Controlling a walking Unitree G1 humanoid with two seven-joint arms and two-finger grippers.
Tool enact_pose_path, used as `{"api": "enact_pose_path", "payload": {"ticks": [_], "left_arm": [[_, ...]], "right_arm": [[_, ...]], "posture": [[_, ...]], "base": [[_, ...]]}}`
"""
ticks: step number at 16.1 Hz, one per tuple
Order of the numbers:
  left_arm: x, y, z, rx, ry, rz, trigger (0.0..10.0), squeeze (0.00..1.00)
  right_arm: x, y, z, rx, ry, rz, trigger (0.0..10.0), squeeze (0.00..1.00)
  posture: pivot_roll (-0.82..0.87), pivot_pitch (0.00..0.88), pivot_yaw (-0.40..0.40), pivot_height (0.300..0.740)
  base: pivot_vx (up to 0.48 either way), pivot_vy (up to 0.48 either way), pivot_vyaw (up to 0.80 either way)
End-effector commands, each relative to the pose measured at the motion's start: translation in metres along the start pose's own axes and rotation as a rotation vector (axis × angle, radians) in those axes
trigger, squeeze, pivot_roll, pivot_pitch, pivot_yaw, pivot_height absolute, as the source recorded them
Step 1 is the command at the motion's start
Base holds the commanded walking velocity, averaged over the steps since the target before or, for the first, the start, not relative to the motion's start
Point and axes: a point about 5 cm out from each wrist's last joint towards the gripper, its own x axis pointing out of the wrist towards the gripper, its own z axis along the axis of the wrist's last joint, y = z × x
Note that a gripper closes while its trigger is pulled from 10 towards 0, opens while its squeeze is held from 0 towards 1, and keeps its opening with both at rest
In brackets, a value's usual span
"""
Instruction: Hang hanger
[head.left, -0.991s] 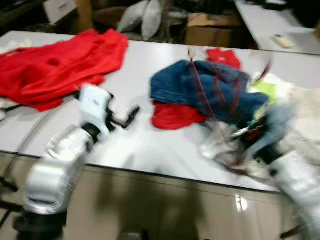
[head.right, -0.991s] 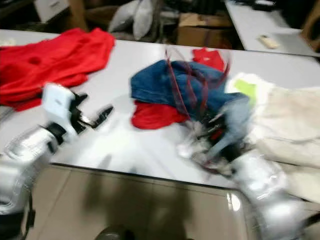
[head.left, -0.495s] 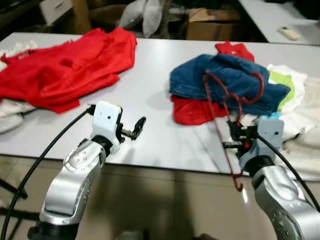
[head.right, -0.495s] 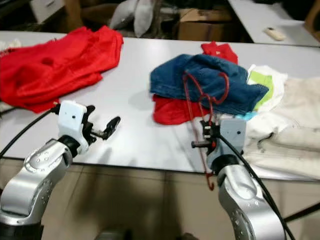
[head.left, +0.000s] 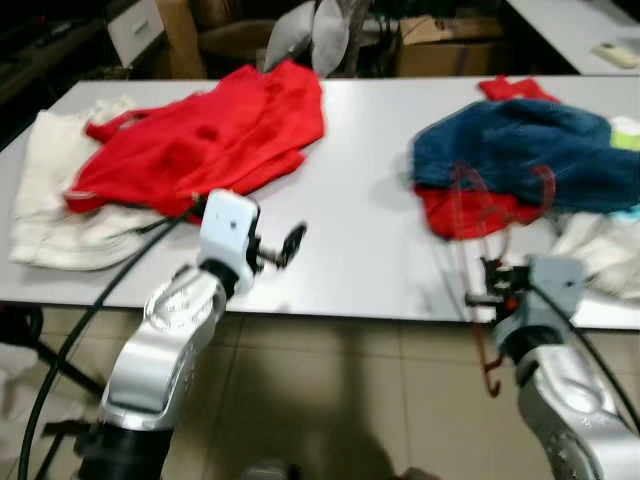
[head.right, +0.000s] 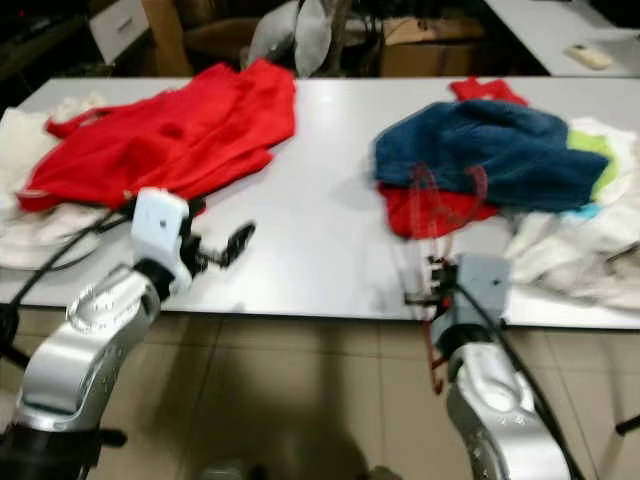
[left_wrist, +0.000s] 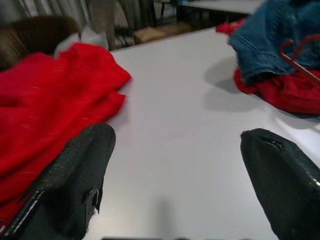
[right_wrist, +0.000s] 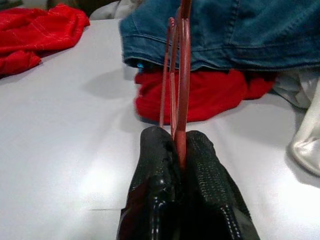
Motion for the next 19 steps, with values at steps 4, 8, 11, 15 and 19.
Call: {"api": "enact_pose_path", "payload": {"ticks": [4, 8, 11, 15, 19], "left_arm": [[-0.006, -0.003, -0.012, -0.011, 0.042, 0.012, 10.0, 0.0], [-0.003, -0.005, -0.012, 0.064, 0.04, -0.022, 10.0, 0.0], [-0.003, -0.005, -0.015, -0.01, 0.032, 0.011, 10.0, 0.0], [-0.008, -0.001, -0.018, -0.134, 0.029, 0.011, 10.0, 1.0], [-0.011, 0.008, -0.018, -0.057, 0.011, 0.064, 10.0, 1.0]], "right_arm": [[-0.002, -0.001, -0.001, 0.02, -0.014, 0.01, 10.0, 0.0], [0.001, -0.001, 0.0, 0.019, -0.014, 0.009, 10.0, 0.0], [0.0, -0.002, 0.001, 0.008, -0.022, 0.02, 10.0, 0.0], [0.001, 0.007, 0.003, 0.01, -0.035, 0.107, 10.0, 0.0], [0.005, 0.015, 0.002, -0.002, -0.041, 0.169, 10.0, 0.0]], "posture": [[0.09, 0.064, 0.046, 0.74], [0.07, 0.053, 0.048, 0.74], [0.05, 0.051, 0.039, 0.74], [0.05, 0.033, 0.027, 0.74], [0.07, 0.006, 0.016, 0.74]], "base": [[0.0, 0.48, 0.0], [0.0, -0.003, -0.14], [0.0, -0.32, 0.0], [0.0, 0.0, 0.0], [0.0, 0.0, 0.0]]}}
